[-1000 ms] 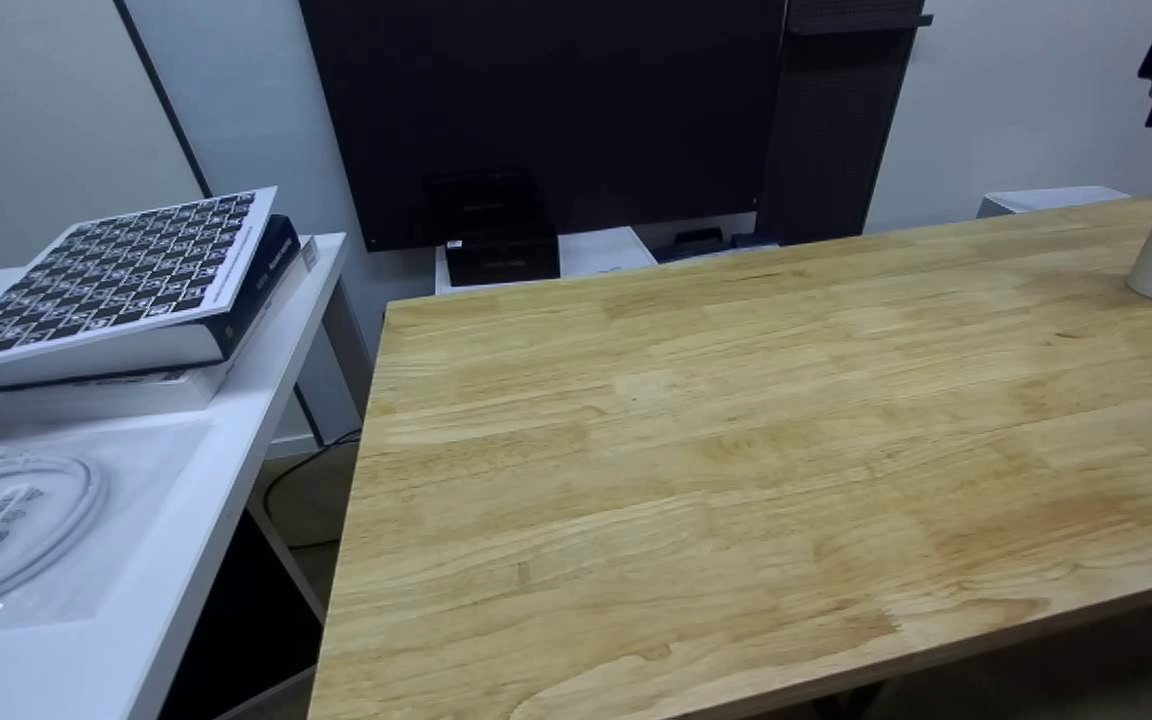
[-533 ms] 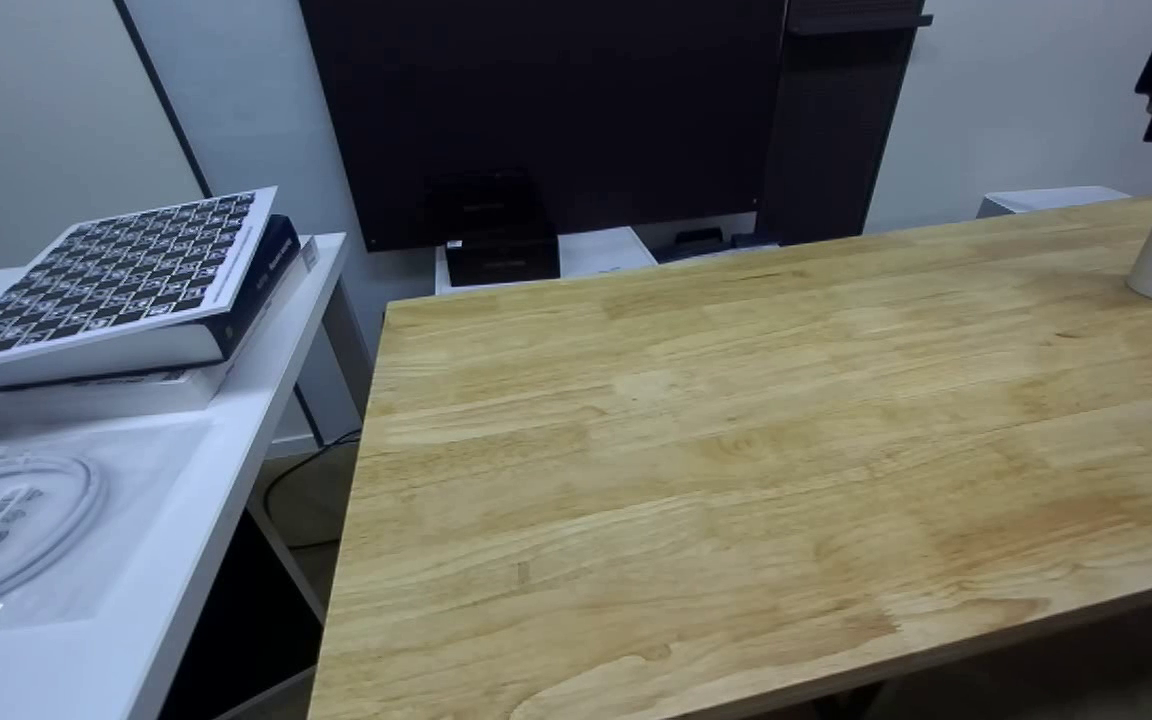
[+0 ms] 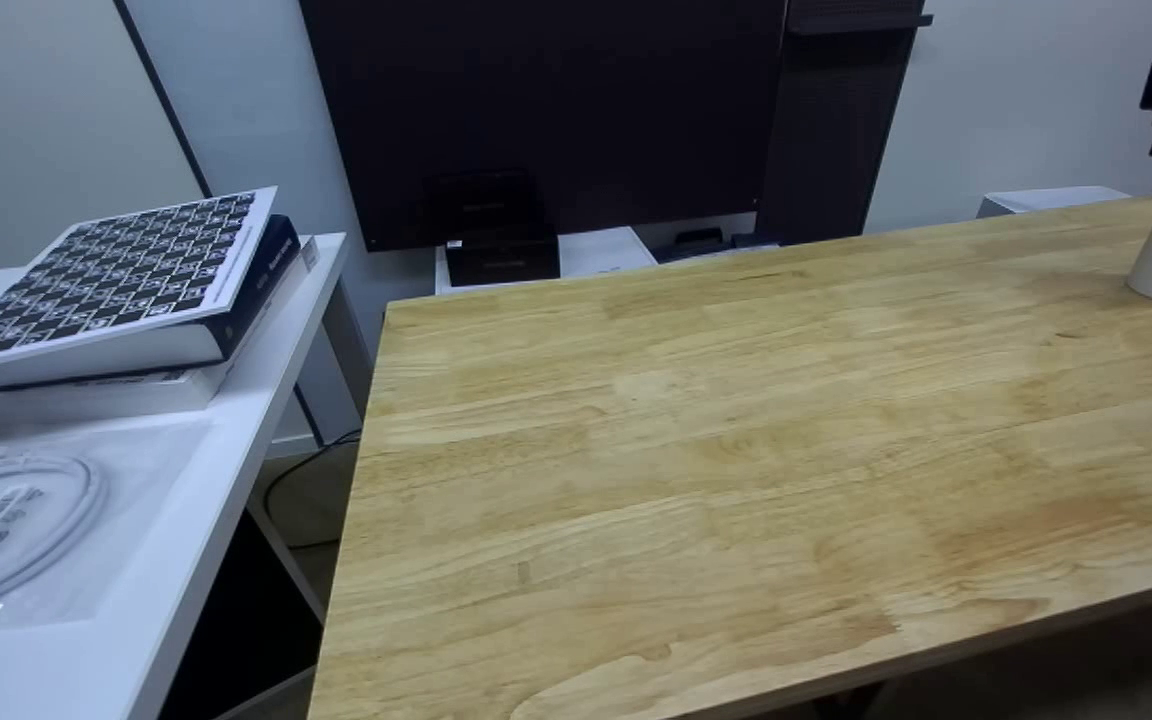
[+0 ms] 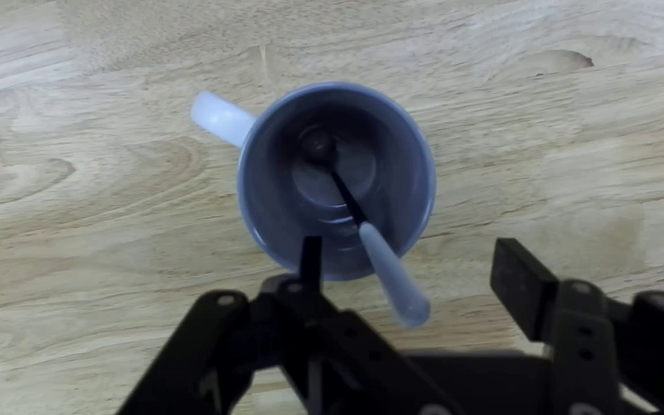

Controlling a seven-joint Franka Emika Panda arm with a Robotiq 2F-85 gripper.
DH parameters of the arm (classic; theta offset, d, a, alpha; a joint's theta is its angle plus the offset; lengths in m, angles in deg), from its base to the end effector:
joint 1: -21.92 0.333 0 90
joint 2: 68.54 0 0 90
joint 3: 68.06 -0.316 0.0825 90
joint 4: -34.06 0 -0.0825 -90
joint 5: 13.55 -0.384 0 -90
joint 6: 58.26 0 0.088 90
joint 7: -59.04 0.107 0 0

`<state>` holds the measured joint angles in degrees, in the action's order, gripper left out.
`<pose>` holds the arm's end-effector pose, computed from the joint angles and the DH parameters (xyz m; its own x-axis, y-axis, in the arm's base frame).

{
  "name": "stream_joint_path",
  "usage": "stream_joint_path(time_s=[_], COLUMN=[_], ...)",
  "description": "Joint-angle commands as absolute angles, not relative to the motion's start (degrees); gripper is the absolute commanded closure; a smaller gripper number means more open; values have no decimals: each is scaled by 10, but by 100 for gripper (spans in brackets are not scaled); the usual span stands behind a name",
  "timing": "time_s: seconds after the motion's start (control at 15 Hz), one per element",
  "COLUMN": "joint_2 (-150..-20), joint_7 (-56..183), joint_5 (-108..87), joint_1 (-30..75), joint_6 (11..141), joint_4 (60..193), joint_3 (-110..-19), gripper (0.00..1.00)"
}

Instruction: Take the spoon out of the white mug

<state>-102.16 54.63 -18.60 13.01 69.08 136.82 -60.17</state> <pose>0.6141 -0.1768 0.2129 0.9558 -0.2525 -0.1506 -0.2550 -0.9669 0.0033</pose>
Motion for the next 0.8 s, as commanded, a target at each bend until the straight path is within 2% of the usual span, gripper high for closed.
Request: stream_joint_path(time_s=[0.0, 0.4, 0.53, 0.73], joint_2=[-1044, -1035, -1030, -1019], joint_7=[570, 574, 577, 587], joint_5=[-169, -161, -154, -148], joint_1=[129, 133, 135, 140], joint_6=[687, 690, 692, 682], joint_4=[1337, 1336, 1334, 1326], joint_3=[-604, -603, -602, -601], gripper=[55, 95, 99, 96])
